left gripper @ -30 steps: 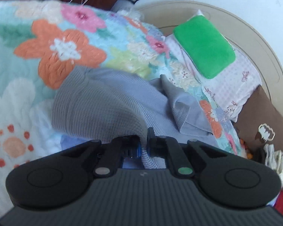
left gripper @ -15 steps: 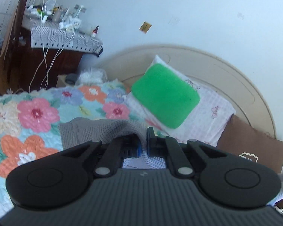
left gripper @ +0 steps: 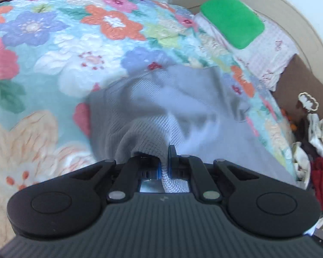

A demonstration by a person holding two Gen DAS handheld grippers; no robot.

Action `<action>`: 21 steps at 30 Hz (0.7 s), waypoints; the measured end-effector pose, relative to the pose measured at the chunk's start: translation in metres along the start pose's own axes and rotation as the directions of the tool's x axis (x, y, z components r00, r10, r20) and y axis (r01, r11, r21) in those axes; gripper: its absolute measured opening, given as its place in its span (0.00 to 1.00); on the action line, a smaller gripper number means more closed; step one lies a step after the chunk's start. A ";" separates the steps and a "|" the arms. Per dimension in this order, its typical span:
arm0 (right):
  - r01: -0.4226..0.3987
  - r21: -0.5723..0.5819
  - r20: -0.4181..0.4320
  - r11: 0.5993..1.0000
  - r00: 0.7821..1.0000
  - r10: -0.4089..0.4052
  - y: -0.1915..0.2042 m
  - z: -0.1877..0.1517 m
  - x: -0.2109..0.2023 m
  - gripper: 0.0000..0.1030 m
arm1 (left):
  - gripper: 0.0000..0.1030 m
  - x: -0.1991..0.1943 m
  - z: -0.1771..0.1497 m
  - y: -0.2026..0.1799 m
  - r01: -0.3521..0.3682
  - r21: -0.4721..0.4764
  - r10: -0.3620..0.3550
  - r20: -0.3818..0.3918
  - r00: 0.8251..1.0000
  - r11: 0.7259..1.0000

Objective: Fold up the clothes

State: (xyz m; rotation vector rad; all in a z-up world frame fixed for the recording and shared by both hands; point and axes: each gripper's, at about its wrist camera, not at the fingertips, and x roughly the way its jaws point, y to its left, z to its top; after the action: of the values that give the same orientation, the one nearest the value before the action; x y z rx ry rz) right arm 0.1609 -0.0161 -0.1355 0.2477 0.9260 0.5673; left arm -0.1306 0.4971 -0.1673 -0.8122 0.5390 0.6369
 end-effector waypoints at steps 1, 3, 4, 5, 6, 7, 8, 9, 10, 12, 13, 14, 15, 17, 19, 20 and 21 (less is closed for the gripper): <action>0.016 -0.023 -0.001 1.000 1.000 -0.016 -0.002 -0.009 0.000 0.06 | 0.05 -0.005 -0.002 0.003 0.013 -0.012 -0.012 0.014 1.000 1.000; -0.005 -0.016 0.023 1.000 1.000 0.005 -0.005 -0.014 -0.008 0.06 | 0.05 -0.021 0.000 -0.001 0.026 0.004 -0.027 0.048 0.998 1.000; -0.017 -0.019 0.045 1.000 0.999 0.018 -0.003 -0.013 -0.016 0.05 | 0.05 -0.028 0.001 -0.005 0.026 0.023 -0.028 0.067 0.997 0.999; -0.019 -0.038 0.071 0.999 0.997 0.022 0.001 -0.011 -0.025 0.05 | 0.05 -0.036 0.002 -0.010 0.015 0.043 -0.019 0.092 0.996 0.999; -0.017 -0.053 0.090 0.998 0.996 0.022 0.006 -0.010 -0.033 0.05 | 0.05 -0.043 0.002 -0.015 0.004 0.059 -0.011 0.112 0.994 0.998; -0.014 -0.063 0.105 0.998 0.994 0.021 0.010 -0.010 -0.042 0.05 | 0.05 -0.050 -0.001 -0.015 -0.003 0.060 -0.004 0.116 0.993 0.998; -0.005 -0.071 0.117 0.997 0.993 0.013 0.013 -0.014 -0.051 0.05 | 0.05 -0.053 -0.006 -0.012 -0.007 0.048 0.002 0.109 0.994 0.999; 0.007 -0.077 0.127 0.997 0.992 0.003 0.015 -0.020 -0.060 0.05 | 0.05 -0.056 -0.011 -0.010 -0.014 0.040 0.010 0.097 0.995 0.999; 0.027 -0.077 0.128 0.997 0.992 -0.017 0.013 -0.029 -0.066 0.05 | 0.05 -0.055 -0.019 -0.007 -0.030 0.046 0.027 0.068 0.997 0.998; 0.071 -0.054 0.109 0.996 0.992 -0.065 0.000 -0.055 -0.071 0.05 | 0.05 -0.049 -0.036 -0.005 -0.073 0.094 0.072 0.018 0.997 0.993; 0.092 -0.026 0.086 0.995 0.992 -0.089 -0.010 -0.069 -0.068 0.05 | 0.05 -0.045 -0.042 -0.007 -0.102 0.130 0.103 0.003 0.995 0.986; 0.107 0.001 0.057 0.994 0.993 -0.107 -0.021 -0.084 -0.061 0.05 | 0.05 -0.041 -0.048 -0.009 -0.126 0.161 0.129 -0.005 0.992 0.979; 0.118 0.007 0.045 0.993 0.992 -0.118 -0.026 -0.094 -0.055 0.05 | 0.05 -0.041 -0.049 -0.013 -0.137 0.181 0.139 0.006 0.990 0.974; 0.134 -0.005 0.042 0.991 0.990 -0.134 -0.032 -0.108 -0.046 0.05 | 0.05 -0.049 -0.047 -0.020 -0.139 0.209 0.133 0.046 0.990 0.968; 0.134 -0.018 0.078 0.991 0.988 -0.132 -0.025 -0.105 -0.055 0.05 | 0.05 -0.063 -0.044 -0.024 -0.112 0.199 0.098 0.082 0.992 0.974; 0.119 -0.023 0.101 0.993 0.988 -0.116 -0.022 -0.101 -0.063 0.05 | 0.05 -0.068 -0.044 -0.024 -0.104 0.197 0.088 0.089 0.992 0.975; 0.112 -0.042 0.114 0.993 0.988 -0.106 -0.018 -0.098 -0.071 0.05 | 0.06 -0.069 -0.046 -0.023 -0.104 0.194 0.089 0.085 0.992 0.976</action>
State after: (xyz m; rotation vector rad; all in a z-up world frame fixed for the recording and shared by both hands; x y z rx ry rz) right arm 0.0549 -0.0741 -0.1519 0.1821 0.8115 0.4694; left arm -0.1710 0.4274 -0.1366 -0.5751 0.5652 0.6887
